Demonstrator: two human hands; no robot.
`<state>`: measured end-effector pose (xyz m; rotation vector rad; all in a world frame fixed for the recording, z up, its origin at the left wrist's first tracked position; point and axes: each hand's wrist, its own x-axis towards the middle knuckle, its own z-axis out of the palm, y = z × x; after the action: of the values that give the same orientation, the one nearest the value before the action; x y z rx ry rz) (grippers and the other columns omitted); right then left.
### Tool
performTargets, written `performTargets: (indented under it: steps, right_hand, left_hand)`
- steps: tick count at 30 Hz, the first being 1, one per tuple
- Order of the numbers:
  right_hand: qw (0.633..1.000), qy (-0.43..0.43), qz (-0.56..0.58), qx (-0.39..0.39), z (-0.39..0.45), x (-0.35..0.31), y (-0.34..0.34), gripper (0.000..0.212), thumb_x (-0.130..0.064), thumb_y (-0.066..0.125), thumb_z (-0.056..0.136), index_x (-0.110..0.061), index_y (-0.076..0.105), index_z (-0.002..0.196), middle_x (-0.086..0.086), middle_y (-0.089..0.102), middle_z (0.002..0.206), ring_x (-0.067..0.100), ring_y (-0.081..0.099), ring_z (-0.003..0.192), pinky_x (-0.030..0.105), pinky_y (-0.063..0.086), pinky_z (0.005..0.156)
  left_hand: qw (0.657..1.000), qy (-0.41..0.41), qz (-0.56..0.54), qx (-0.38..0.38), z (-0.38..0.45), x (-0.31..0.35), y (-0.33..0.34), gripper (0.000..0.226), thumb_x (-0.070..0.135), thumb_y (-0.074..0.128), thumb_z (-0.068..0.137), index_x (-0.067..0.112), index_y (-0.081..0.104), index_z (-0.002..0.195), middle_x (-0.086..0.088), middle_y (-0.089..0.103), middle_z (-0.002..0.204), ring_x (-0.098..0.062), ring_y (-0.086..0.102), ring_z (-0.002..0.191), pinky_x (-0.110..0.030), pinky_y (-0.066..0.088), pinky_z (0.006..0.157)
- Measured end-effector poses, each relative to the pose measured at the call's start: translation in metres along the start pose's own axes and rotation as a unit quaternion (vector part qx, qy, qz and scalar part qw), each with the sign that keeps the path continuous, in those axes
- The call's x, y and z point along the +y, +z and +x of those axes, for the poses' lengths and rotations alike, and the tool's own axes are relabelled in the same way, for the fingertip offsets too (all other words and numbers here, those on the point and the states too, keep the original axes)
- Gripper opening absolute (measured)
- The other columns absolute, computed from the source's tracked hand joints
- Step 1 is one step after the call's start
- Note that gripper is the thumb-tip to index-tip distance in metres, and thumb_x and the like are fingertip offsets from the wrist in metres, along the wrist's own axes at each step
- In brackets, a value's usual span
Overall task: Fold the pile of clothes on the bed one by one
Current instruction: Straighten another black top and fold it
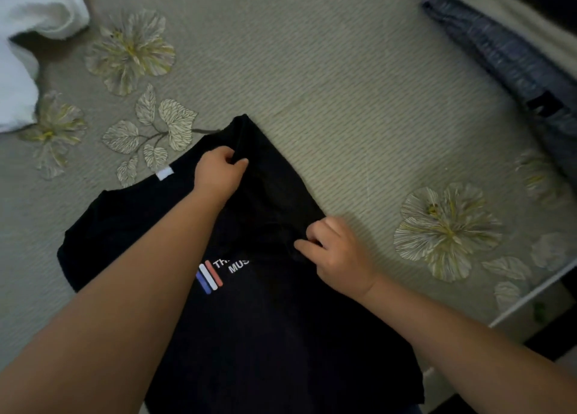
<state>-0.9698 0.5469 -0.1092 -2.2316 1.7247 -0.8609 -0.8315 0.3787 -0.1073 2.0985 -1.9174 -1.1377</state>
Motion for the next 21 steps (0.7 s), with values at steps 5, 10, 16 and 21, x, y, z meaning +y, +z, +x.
performTargets:
  steps: [5,10,16,21]
  right_hand:
    - [1.000,-0.001,0.009,-0.006,-0.005,0.035,-0.020,0.037,0.006,0.035,0.091,0.005,0.072,0.086,0.014,0.068,0.075,0.016,0.042,0.078,0.026,0.050,0.063]
    - [0.996,-0.075,-0.023,-0.045,-0.007,0.055,-0.025,0.045,-0.007,0.034,0.096,-0.003,0.074,0.075,0.006,0.073,0.082,0.021,0.064,0.082,0.025,0.053,0.063]
    - [0.990,-0.016,-0.018,-0.139,-0.012,0.062,-0.033,0.033,-0.006,0.055,0.073,-0.010,0.071,0.102,0.003,0.070,0.106,0.022,0.066,0.098,0.035,0.054,0.078]
    - [0.966,0.200,-0.001,-0.163,-0.008,0.054,-0.040,0.064,-0.005,0.083,0.054,0.001,0.061,0.113,0.016,0.065,0.095,0.031,0.066,0.077,0.034,0.056,0.062]
  left_hand:
    - [0.996,0.020,-0.087,-0.011,0.012,0.038,0.010,0.040,0.022,0.047,0.094,0.003,0.044,0.129,-0.013,0.051,0.128,-0.023,0.049,0.116,-0.033,0.039,0.101]
    - [0.988,0.023,-0.153,-0.023,0.025,0.069,0.023,0.028,0.018,0.048,0.094,0.008,0.052,0.119,-0.008,0.057,0.112,-0.017,0.055,0.102,-0.027,0.044,0.090]
    - [0.989,0.079,-0.124,-0.024,0.024,0.072,0.032,0.060,0.008,0.056,0.088,0.017,0.029,0.140,-0.001,0.046,0.130,-0.006,0.044,0.113,-0.024,0.038,0.093]
    - [0.996,0.074,0.052,0.026,-0.004,0.051,0.037,0.062,0.017,0.063,0.084,0.010,0.033,0.138,-0.013,0.050,0.127,-0.025,0.049,0.117,-0.033,0.040,0.093]
